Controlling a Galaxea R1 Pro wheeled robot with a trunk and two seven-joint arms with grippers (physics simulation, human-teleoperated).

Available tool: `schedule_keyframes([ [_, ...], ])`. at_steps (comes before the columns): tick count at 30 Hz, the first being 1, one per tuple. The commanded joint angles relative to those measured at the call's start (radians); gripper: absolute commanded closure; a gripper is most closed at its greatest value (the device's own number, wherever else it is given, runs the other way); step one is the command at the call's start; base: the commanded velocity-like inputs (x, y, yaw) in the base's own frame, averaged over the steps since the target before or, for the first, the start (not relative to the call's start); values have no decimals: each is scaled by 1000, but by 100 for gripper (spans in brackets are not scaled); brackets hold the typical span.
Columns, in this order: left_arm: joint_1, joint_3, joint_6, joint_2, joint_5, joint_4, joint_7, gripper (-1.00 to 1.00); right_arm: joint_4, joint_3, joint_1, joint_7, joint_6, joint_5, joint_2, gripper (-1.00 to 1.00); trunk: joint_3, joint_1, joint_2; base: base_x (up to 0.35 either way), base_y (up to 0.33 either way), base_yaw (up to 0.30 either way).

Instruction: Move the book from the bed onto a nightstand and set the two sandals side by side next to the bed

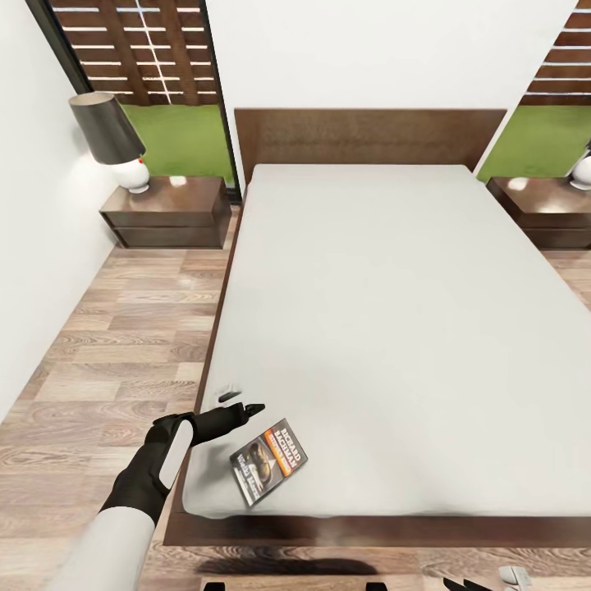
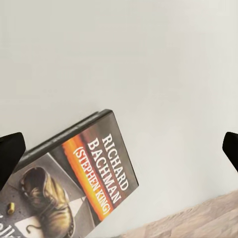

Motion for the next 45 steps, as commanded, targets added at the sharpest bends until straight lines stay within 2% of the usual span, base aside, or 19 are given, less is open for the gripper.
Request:
schedule_keyframes([
  [1, -1, 4, 8, -1, 2, -1, -3, -100, 0, -4, -1, 4, 2, 2, 0, -100, -4, 4, -8, 0, 0, 0],
  [40, -1, 4, 8, -1, 3, 0, -3, -100, 0, -4, -1, 5, 2, 2, 0, -100, -126, 154, -281, 0, 0, 0],
  [45, -1, 4, 8, -1, 3, -1, -3, -100, 0, -4, 0, 5, 2, 2, 0, -100, -126, 154, -281, 0, 0, 0],
])
